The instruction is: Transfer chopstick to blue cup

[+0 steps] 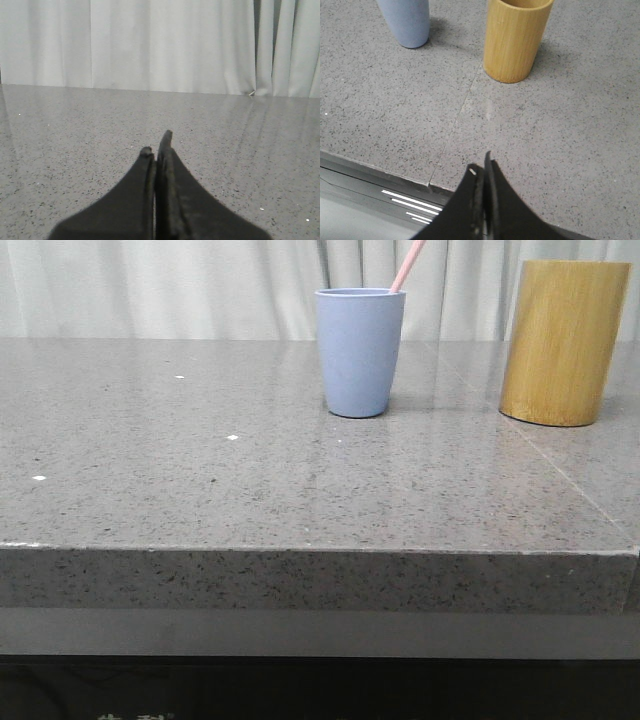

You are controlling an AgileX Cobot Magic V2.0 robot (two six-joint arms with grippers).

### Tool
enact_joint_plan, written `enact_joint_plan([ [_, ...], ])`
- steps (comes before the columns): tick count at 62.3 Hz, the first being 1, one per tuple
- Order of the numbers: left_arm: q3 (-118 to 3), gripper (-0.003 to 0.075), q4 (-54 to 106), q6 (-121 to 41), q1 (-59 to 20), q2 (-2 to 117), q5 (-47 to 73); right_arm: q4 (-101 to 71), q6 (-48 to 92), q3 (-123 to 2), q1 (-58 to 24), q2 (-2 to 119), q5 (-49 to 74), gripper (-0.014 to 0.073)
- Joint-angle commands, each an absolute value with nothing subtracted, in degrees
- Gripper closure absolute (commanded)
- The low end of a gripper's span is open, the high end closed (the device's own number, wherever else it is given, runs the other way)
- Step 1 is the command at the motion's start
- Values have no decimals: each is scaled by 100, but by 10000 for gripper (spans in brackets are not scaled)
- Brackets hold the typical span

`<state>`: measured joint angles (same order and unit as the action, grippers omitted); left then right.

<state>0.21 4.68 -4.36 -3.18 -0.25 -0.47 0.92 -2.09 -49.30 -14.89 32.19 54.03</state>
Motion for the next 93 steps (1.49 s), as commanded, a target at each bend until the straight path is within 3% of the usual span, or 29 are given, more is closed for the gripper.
enact_joint_plan([
  [1,91,739,465,-386,-306,-151,-515,180,-207,-5055,-1448,3243,5038,662],
  [33,91,739,465,-386,-306,-151,-515,253,-207,-4951,-1400,3142,4892,662],
  [40,91,739,465,-386,-306,-151,-515,247,-207,-4304,-1093,2640,4026,662],
  [56,91,739,465,-386,-306,-151,-515,137,-213,-1564,-359,893,795,662],
  [64,91,739,465,-386,-306,-151,-515,0,-213,-567,-276,257,-127,662],
  [75,91,739,465,-386,-306,-151,-515,-58,-213,141,-213,-73,-521,662],
  [93,91,739,465,-386,-306,-151,-515,-58,-213,133,-169,-182,-336,662],
])
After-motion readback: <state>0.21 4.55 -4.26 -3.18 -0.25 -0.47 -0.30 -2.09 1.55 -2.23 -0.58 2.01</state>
